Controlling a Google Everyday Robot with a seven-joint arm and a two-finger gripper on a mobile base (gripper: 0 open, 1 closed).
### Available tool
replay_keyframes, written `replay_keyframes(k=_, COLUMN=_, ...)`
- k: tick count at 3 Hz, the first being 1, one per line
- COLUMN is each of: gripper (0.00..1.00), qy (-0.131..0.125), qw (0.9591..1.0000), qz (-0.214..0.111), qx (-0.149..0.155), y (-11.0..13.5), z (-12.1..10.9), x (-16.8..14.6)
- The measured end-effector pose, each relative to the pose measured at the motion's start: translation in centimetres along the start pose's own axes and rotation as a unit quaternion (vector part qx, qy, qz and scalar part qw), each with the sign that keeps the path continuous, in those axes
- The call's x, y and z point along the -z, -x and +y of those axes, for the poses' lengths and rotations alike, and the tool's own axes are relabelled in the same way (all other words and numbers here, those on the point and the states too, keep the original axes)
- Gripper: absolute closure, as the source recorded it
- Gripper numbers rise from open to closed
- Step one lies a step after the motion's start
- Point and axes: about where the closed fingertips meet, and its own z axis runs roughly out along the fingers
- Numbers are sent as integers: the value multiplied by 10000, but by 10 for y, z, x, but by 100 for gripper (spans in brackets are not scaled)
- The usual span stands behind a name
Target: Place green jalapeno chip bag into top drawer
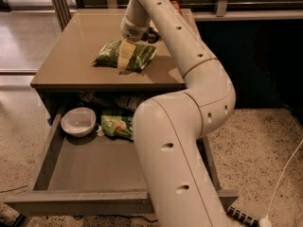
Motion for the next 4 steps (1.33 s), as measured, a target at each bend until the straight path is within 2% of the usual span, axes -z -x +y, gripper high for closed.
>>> replay_keyframes(k=1, gripper=0, qy=-4, qw=10000, qz=-22, qx=-59, y=-3, z=-2, x=-6)
replay_keyframes(k=2, gripper=13, qy=-6, qw=10000, qz=-23, qx=-58, y=-3, z=-2, x=-6)
replay_keyframes(k=4, gripper=75, qy=-6, qw=10000, qz=-24, qx=-58, y=-3, z=-2, x=-6)
